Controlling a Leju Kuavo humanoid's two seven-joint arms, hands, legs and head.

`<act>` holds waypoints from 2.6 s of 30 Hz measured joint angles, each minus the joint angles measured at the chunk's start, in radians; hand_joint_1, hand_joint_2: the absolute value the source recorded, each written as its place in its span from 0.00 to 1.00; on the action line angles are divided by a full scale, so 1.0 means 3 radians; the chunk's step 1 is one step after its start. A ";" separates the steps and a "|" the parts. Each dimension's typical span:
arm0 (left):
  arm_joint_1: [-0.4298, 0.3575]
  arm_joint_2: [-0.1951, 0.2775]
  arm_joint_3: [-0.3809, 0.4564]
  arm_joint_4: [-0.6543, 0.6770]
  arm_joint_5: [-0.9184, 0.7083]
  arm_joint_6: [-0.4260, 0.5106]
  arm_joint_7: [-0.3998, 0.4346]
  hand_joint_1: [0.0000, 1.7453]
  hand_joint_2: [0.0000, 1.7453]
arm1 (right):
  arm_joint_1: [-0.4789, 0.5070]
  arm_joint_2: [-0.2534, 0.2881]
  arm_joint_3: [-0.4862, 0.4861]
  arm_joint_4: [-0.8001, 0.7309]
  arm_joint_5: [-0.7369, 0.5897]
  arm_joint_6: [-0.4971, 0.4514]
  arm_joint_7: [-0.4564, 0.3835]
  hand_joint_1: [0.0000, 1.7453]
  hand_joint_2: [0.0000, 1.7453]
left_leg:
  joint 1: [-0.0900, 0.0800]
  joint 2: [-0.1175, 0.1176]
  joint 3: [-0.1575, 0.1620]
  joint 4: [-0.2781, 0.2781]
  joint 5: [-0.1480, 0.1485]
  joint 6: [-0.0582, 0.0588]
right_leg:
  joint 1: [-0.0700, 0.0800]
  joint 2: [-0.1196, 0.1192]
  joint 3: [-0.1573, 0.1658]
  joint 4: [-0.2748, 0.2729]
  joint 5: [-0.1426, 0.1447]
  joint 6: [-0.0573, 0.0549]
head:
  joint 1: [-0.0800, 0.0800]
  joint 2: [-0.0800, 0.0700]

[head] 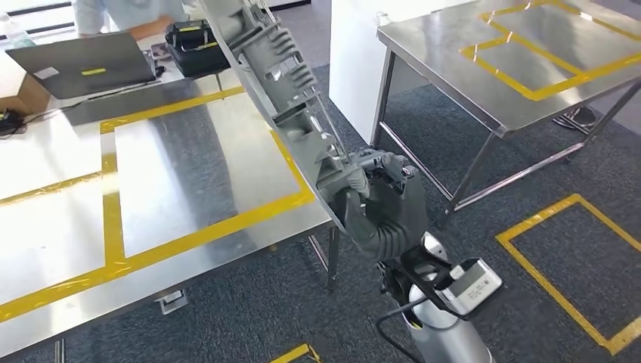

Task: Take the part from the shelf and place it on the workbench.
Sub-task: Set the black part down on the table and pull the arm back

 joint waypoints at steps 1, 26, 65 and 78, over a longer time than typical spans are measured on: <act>-0.0001 -0.0001 0.0000 0.0002 0.0000 0.0000 0.0001 0.00 1.00 | -0.0002 0.0002 0.0000 0.0000 0.0000 0.0004 -0.0002 0.95 1.00 | -0.0010 -0.0003 0.0016 -0.0013 -0.0039 0.0031 | 0.0004 0.0001 0.0001 -0.0004 -0.0016 0.0022 | -0.0004 0.0000; 0.0005 -0.0014 0.0004 -0.0003 0.0030 0.0060 0.0044 0.00 1.00 | -0.0118 0.0168 -0.0145 0.0495 0.0935 -0.0311 0.0346 0.95 1.00 | -0.0015 -0.0007 -0.0269 0.0775 -0.0480 -0.0018 | 0.0007 -0.0024 -0.0158 -0.0027 0.0176 -0.0094 | 0.0031 -0.0001; 0.0031 -0.0233 0.0215 -0.0638 -0.0733 0.0377 0.0028 0.00 1.00 | -0.1604 0.0580 -0.0011 0.3999 0.3512 -0.1304 0.1074 0.95 1.00 | -0.0014 -0.0030 0.0011 -0.0062 -0.0014 0.0056 | 0.0024 -0.0005 -0.0114 0.0002 0.0084 0.0028 | 0.0017 0.0000; 0.0043 -0.0362 0.0615 -0.0795 -0.0878 0.0377 0.0000 0.00 1.00 | -0.1752 0.0890 0.0502 0.4296 0.3480 -0.1275 0.0916 0.95 1.00 | -0.0010 -0.0035 0.0009 -0.0066 -0.0012 0.0053 | 0.0025 -0.0011 -0.0114 0.0000 0.0079 0.0019 | 0.0018 0.0000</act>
